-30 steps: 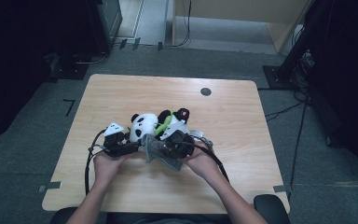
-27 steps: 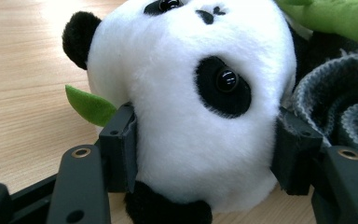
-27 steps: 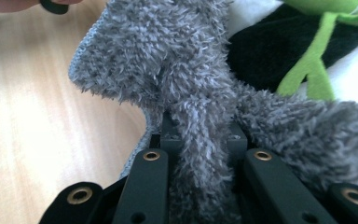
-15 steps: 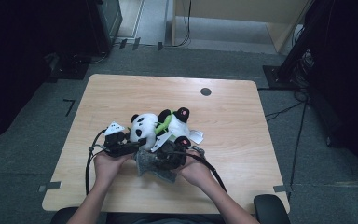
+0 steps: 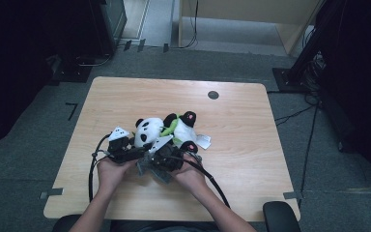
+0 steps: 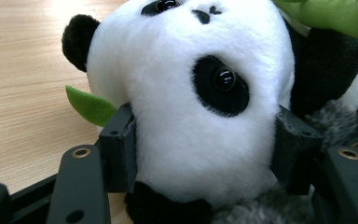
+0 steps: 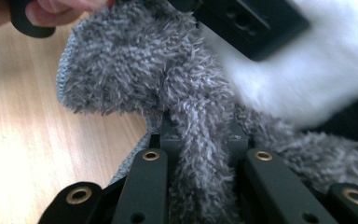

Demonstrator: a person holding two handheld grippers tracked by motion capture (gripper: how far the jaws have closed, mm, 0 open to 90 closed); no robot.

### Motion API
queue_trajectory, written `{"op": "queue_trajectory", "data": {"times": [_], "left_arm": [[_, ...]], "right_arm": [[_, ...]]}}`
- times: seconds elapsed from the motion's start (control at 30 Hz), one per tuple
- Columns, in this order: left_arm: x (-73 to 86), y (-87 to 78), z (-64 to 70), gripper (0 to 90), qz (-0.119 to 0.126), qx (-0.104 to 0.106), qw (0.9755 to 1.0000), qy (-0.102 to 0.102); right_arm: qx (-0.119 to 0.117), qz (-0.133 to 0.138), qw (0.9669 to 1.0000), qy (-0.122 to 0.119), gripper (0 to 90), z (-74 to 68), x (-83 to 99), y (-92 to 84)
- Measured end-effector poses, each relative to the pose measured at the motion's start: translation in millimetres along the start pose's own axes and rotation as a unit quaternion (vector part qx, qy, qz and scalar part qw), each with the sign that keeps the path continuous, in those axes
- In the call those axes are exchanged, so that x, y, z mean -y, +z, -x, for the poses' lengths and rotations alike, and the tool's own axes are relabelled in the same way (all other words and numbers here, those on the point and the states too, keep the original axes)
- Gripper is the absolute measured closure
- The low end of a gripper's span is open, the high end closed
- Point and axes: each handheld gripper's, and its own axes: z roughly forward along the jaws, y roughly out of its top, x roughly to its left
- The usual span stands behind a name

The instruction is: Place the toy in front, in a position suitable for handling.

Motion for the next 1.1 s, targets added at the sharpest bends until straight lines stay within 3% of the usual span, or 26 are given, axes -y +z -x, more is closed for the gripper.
{"op": "queue_trajectory", "data": {"times": [0.23,0.5,0.77,0.87,1.03,1.1], "left_arm": [[0.2,0.0,-0.3,35.6,-0.001,0.0,1.0,0.002],[0.8,-0.1,-0.6,35.6,-0.001,0.0,1.0,0.008],[0.7,0.0,-1.0,35.3,-0.001,0.002,1.0,0.005],[1.0,-0.1,-1.6,35.3,-0.001,0.003,1.0,0.003],[1.3,0.0,-1.6,35.1,0.0,0.002,1.0,0.003],[1.5,0.1,-1.5,35.1,0.0,0.002,1.0,0.004]], "right_arm": [[0.025,0.023,0.9993,0.013,77.6,-0.1,15.6,-17.8],[0.05,0.056,0.9963,0.043,77.5,-1.0,44.9,-38.3],[0.059,0.056,0.995,0.058,77.5,5.7,62.2,-52.4],[0.072,0.052,0.9943,0.058,77.5,8.0,69.6,-59.5],[0.086,0.046,0.9923,0.076,77.5,16.0,82.3,-71.5],[0.081,0.049,0.9919,0.085,77.5,18.3,85.9,-75.4]]}}
